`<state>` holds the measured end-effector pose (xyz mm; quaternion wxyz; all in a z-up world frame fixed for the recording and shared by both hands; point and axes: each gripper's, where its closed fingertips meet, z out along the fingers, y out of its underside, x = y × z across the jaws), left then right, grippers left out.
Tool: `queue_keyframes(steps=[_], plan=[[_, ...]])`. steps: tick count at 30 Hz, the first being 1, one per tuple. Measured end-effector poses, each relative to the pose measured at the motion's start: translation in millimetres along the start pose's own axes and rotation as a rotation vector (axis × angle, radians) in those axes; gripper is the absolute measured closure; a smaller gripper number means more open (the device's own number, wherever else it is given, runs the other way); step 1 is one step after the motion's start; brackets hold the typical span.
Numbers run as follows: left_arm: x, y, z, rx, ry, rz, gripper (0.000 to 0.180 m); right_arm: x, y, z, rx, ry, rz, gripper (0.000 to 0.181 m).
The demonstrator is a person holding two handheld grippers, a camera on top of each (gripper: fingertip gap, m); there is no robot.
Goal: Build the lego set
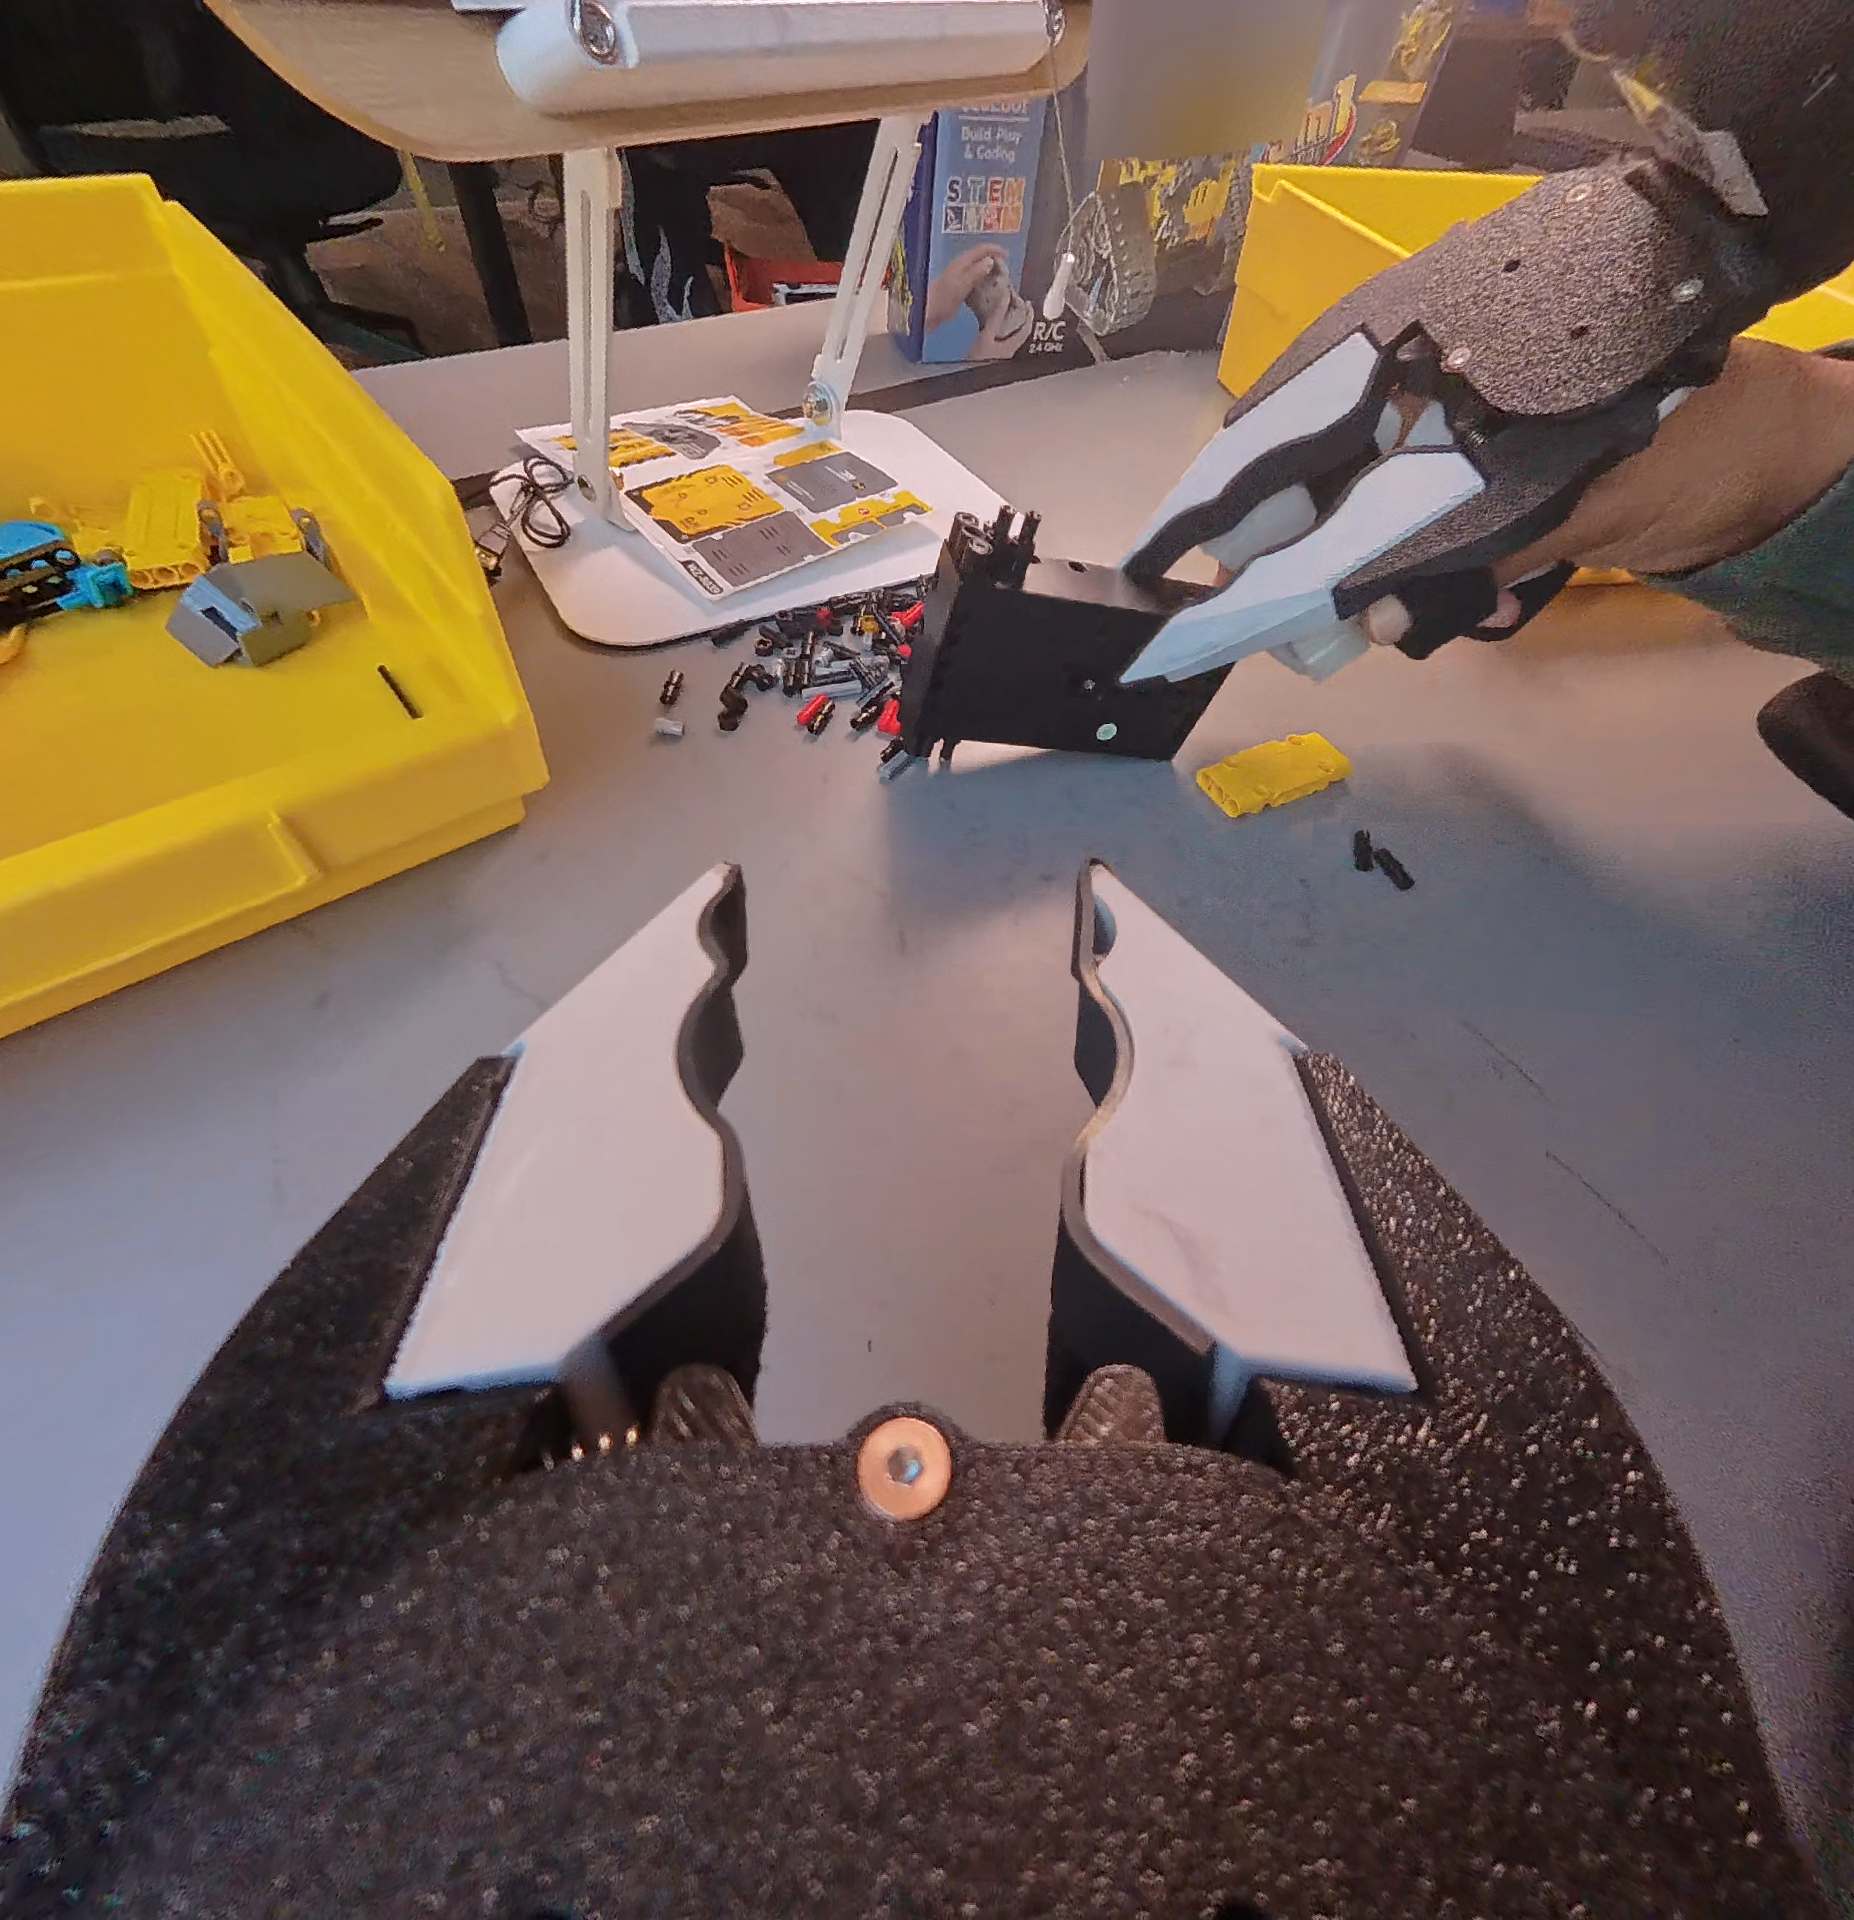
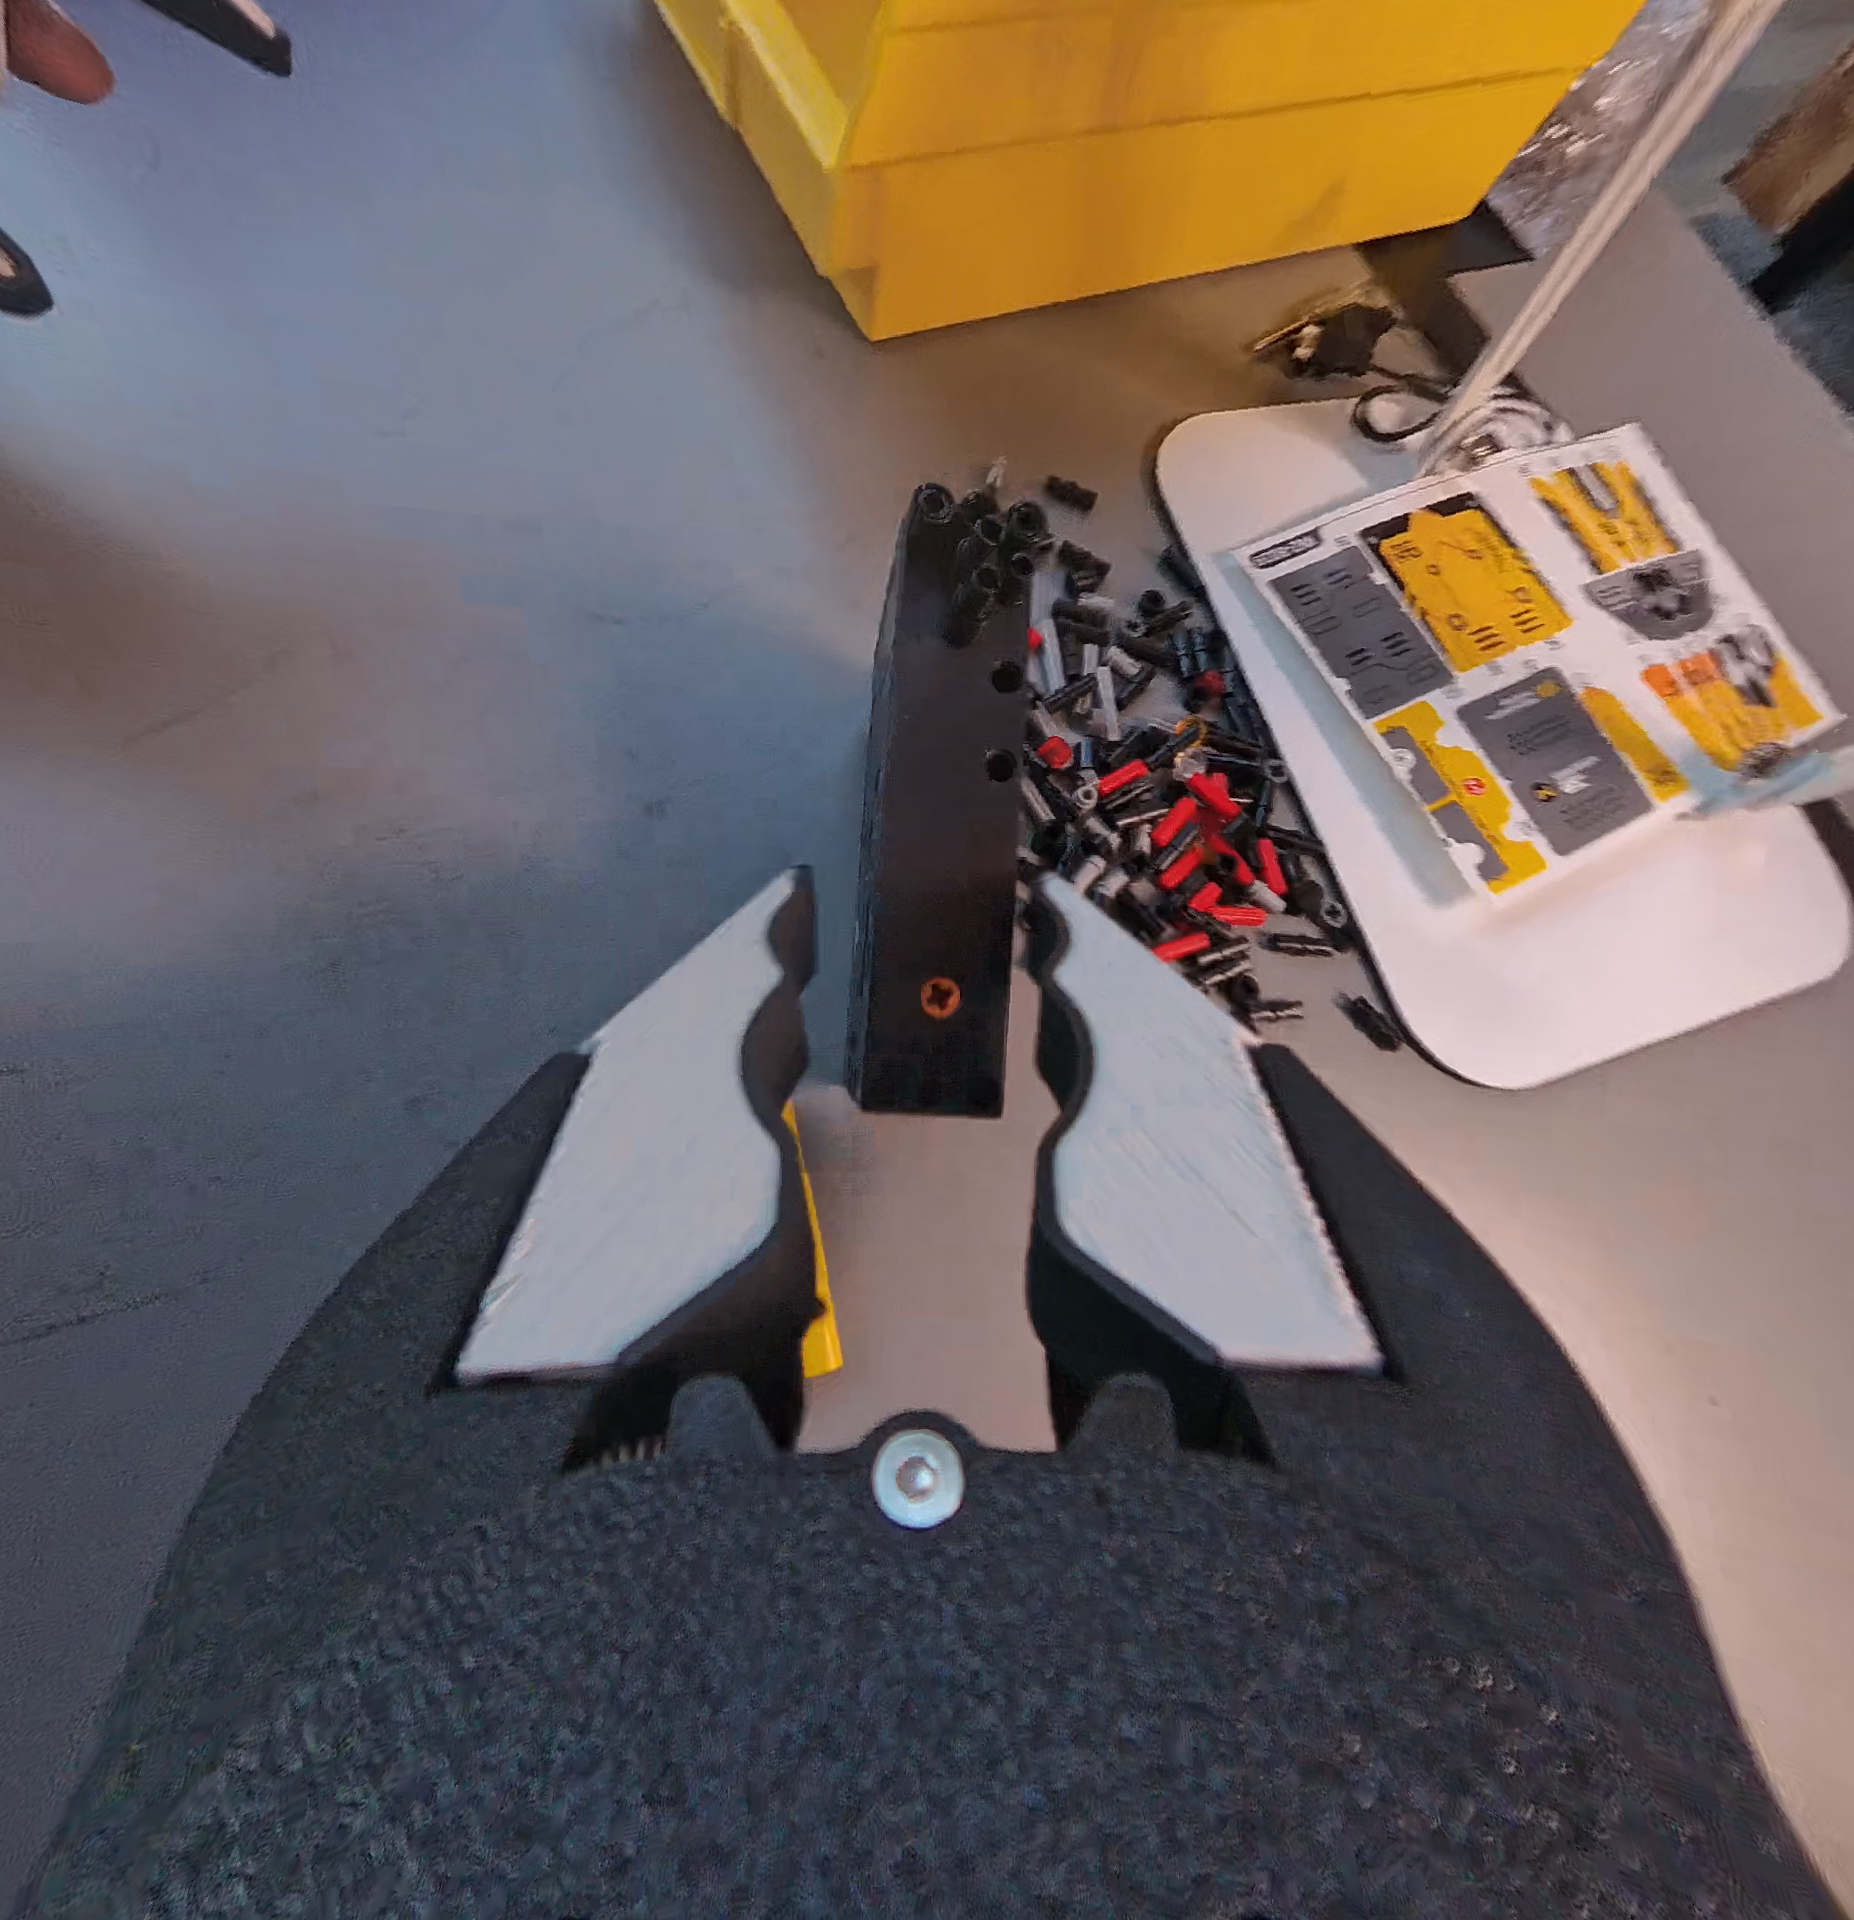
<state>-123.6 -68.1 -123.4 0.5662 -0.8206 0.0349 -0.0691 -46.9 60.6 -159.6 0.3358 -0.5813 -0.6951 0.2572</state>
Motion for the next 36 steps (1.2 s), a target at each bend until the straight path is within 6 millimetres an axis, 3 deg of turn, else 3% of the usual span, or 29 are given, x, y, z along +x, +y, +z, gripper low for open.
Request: queue_keyframes(steps=[1,5,10,13,16,20,25,33,36], plan=[[-2.5,0.1,0.5,0.000,-0.006,-0.013,0.119,-0.3,0.8,6.8,-0.024,-0.041,-0.022,0.155],[-11.3,-0.9,-0.1,0.012,-0.047,-0.050,0.121,-15.1,-18.0,5.5,0.028,-0.174,-0.174,0.156],[5.3,-5.7,2.1,0.021,0.046,0.028,0.119,-43.5,-38.5,-9.6,0.190,-0.032,-0.611,0.156],[22.0,-0.3,9.0,-0.026,0.137,0.173,0.116,-76.3,-32.8,-1.3,0.250,0.009,-0.729,0.156],[35.9,15.9,19.2,-0.120,0.225,0.342,0.110,-87.5,-16.7,12.9,0.188,0.130,-0.870,0.155],[45.0,34.7,34.9,-0.218,0.306,0.463,0.101,-94.2,-4.1,16.6,0.083,0.113,-0.780,0.148],[40.3,56.3,50.1,-0.328,0.269,0.530,0.124,-91.6,1.9,6.0,-0.023,0.127,-0.699,0.135],[31.0,43.7,50.8,-0.224,0.186,0.470,0.122,-93.7,-17.6,-42.4,0.238,0.151,-0.231,0.138],[24.7,45.4,57.4,-0.250,0.157,0.476,0.141,-87.8,-15.4,-52.1,0.324,0.194,-0.120,0.141]])
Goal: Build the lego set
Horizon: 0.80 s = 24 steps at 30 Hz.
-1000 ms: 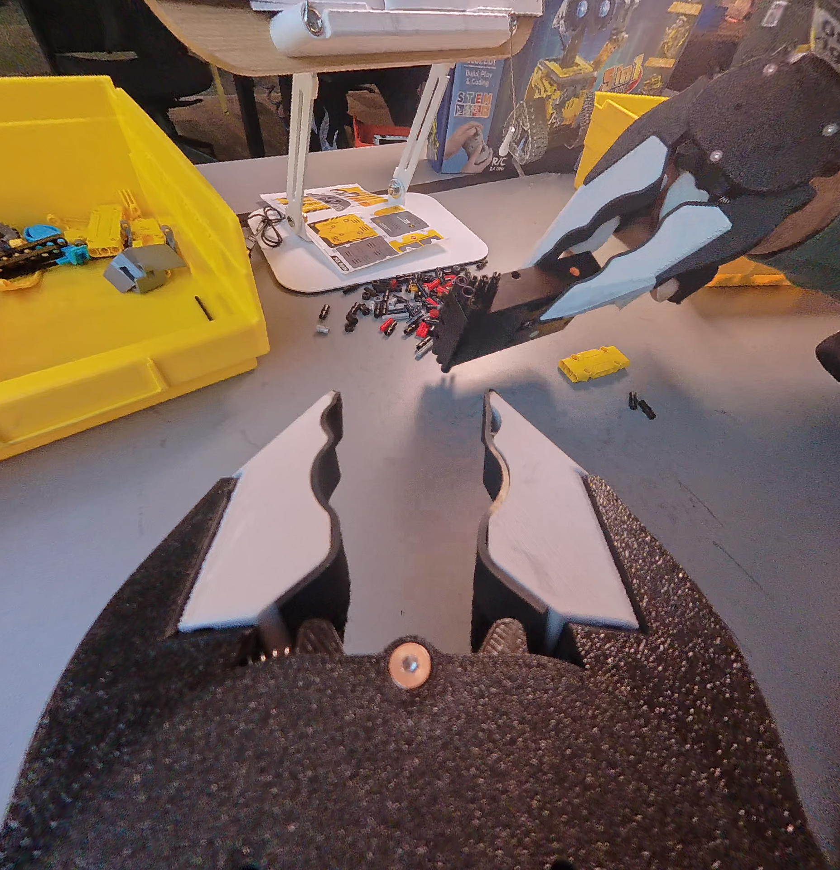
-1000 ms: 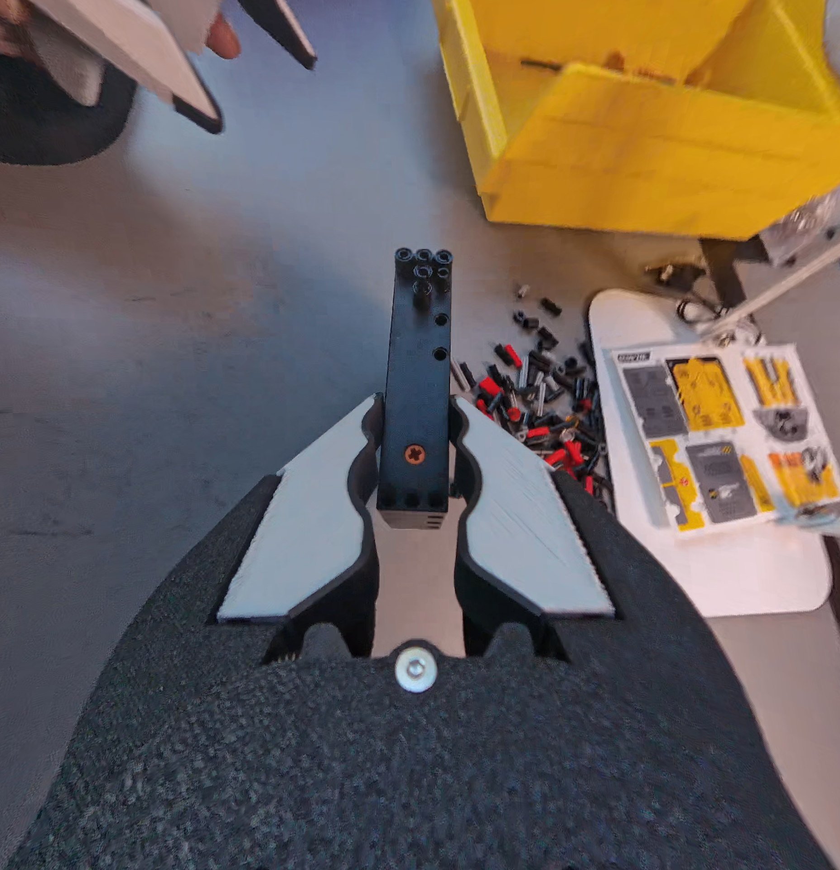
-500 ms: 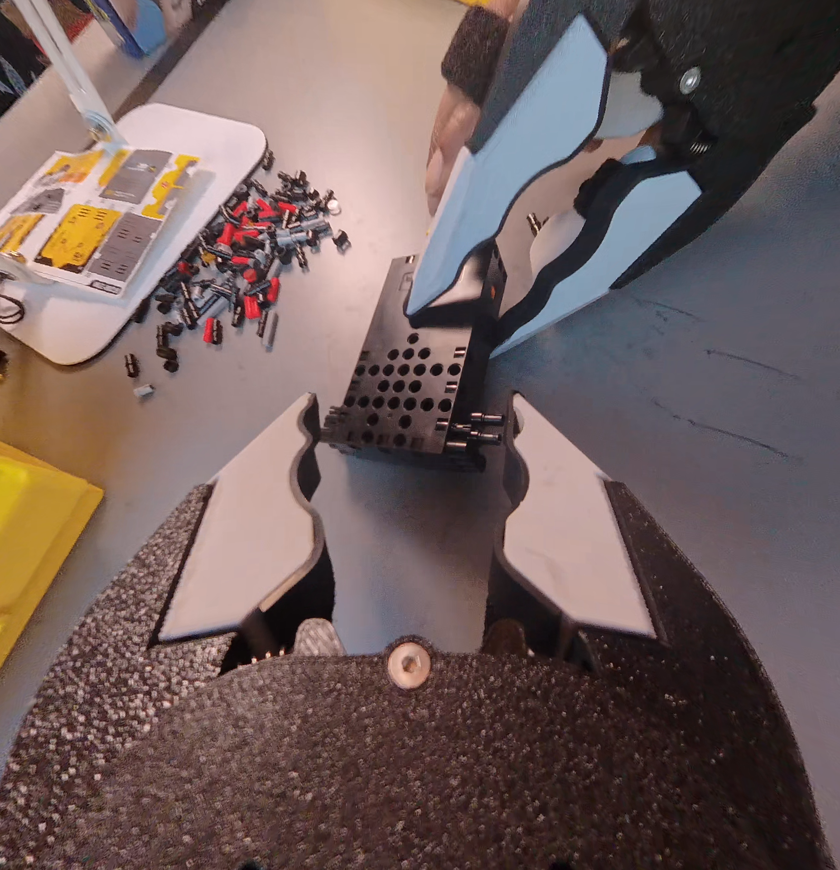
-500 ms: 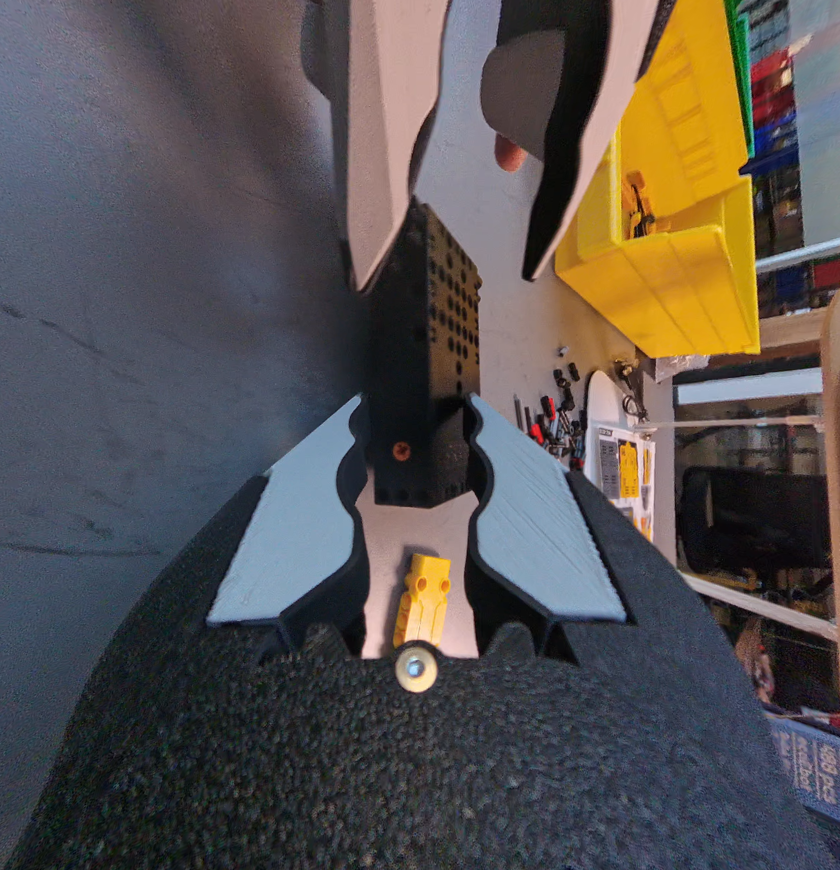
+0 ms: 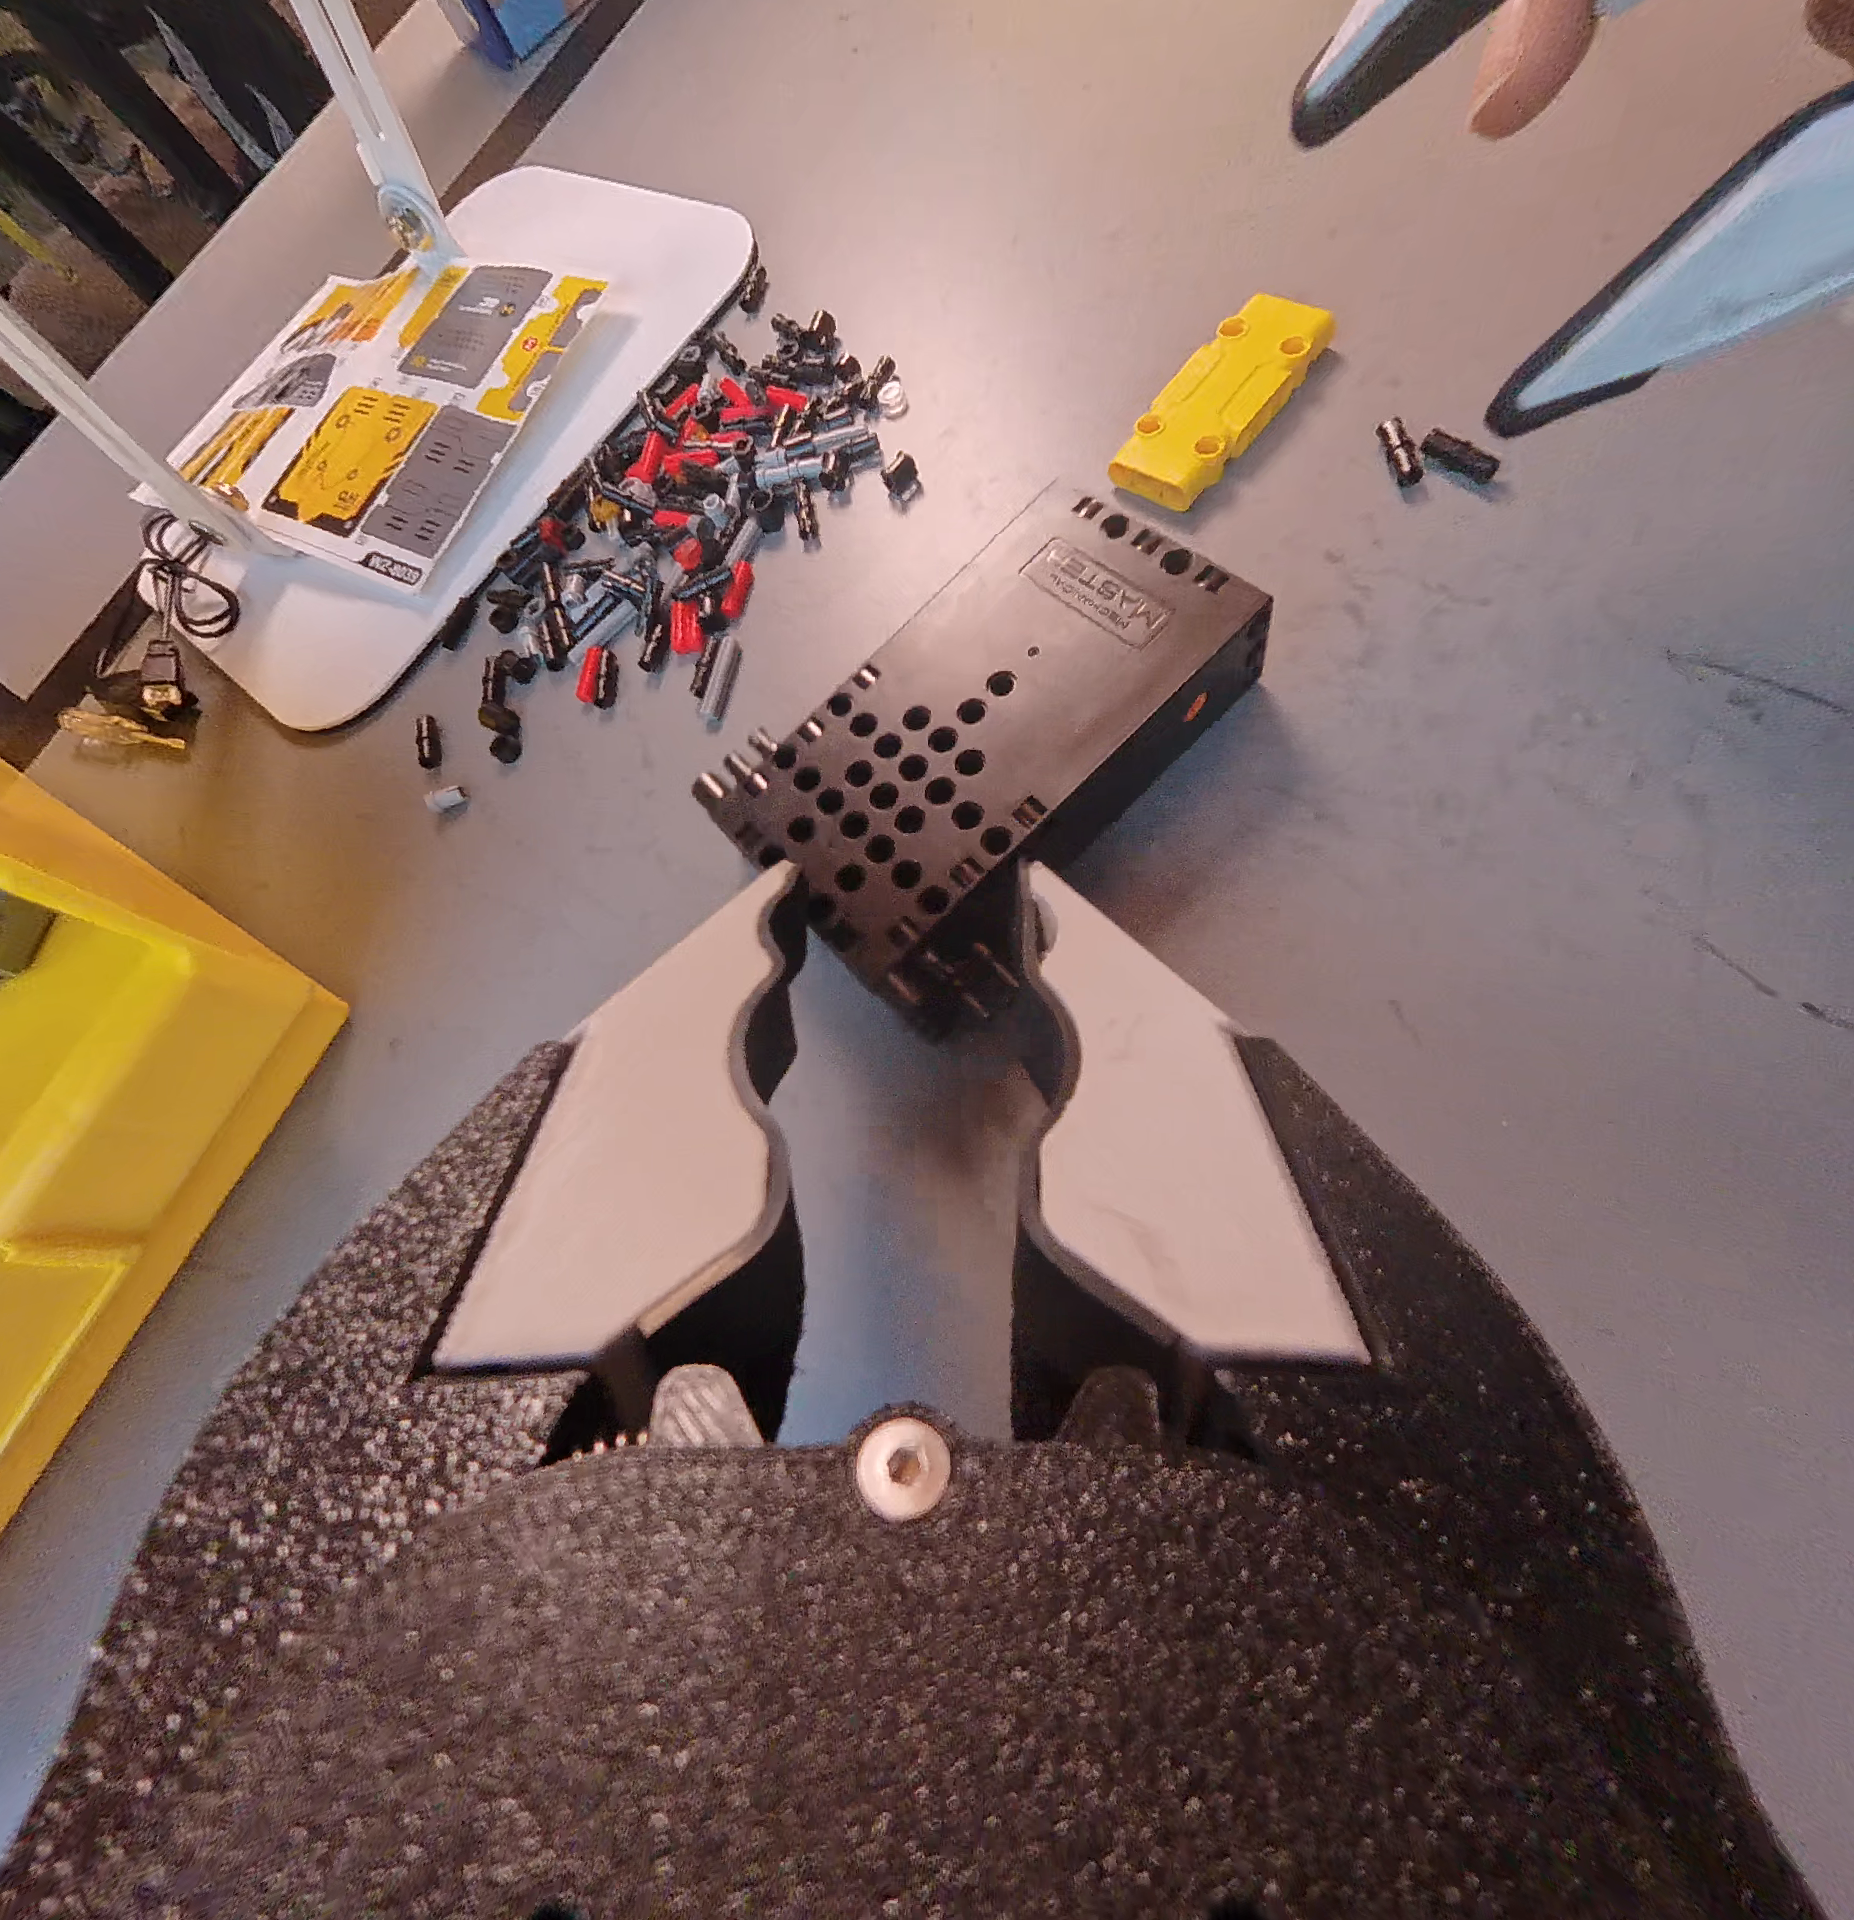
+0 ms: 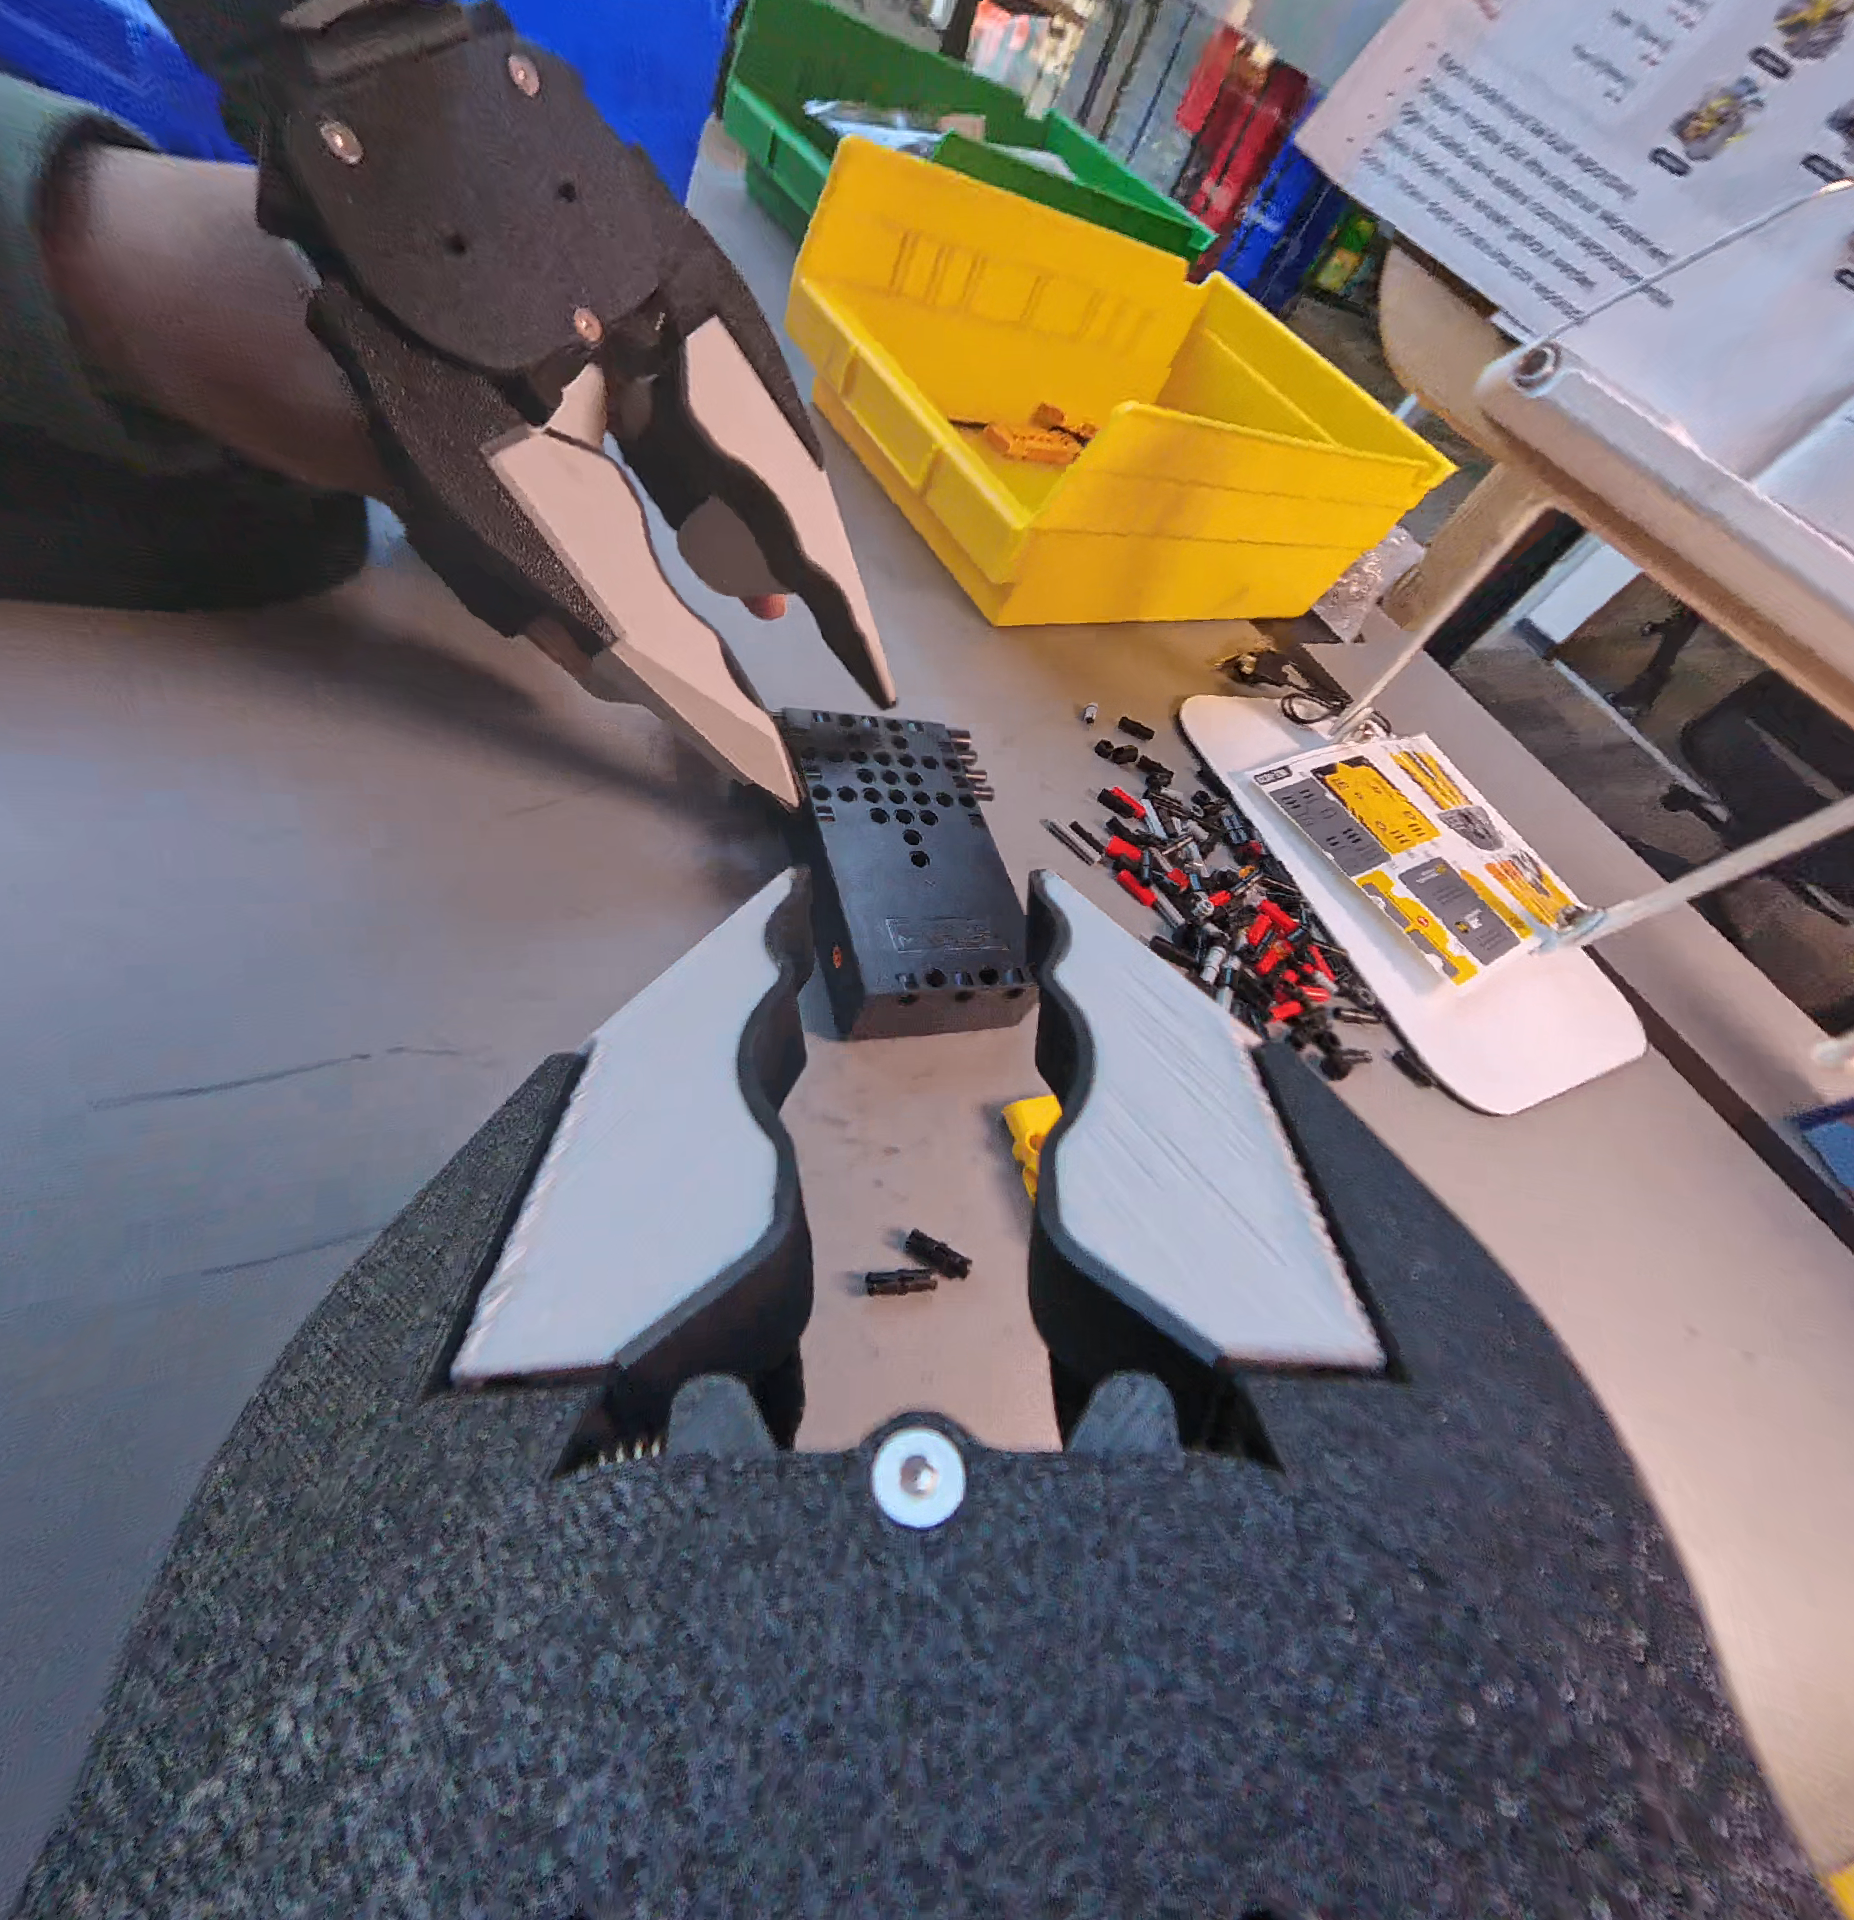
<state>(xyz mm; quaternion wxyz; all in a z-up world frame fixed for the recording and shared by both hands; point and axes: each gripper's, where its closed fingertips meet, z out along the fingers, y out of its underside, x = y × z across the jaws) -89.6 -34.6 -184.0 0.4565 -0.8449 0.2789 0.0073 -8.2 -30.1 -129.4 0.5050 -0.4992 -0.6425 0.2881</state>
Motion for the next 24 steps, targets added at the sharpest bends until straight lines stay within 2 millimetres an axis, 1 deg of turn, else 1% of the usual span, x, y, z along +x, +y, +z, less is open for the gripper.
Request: queue_keyframes(steps=[2,5,8,13,15,17,20,22,24], plan=[[-5.4,3.0,6.5,-0.038,-0.027,-0.004,0.142,7.4,1.2,-2.9,0.042,0.040,0.042,0.144],[-7.3,1.2,11.4,-0.044,-0.047,0.020,0.142,16.6,4.9,-1.4,0.082,0.058,0.089,0.146],[-7.5,-5.5,8.4,0.009,-0.069,0.075,0.138,35.6,3.3,2.6,0.100,0.080,0.087,0.146],[-14.0,-14.3,-3.3,0.109,-0.102,0.087,0.129,61.0,-5.5,10.7,0.157,0.027,0.090,0.145],[-22.4,-19.4,-10.2,0.166,-0.117,0.051,0.124,73.2,-10.2,13.6,0.171,0.017,0.082,0.145],[-34.7,-26.7,-20.5,0.243,-0.133,-0.040,0.119,89.4,-15.8,14.7,0.179,0.035,0.093,0.144],[-50.5,-39.2,-44.5,0.376,-0.161,-0.168,0.116,112.6,-26.5,11.0,0.212,0.108,0.180,0.142],[-58.7,-42.6,-60.0,0.440,-0.198,-0.217,0.117,121.2,-30.4,5.0,0.242,0.170,0.262,0.142],[-62.7,-44.5,-71.2,0.476,-0.223,-0.243,0.117,122.5,-28.3,-1.6,0.256,0.218,0.326,0.142]])
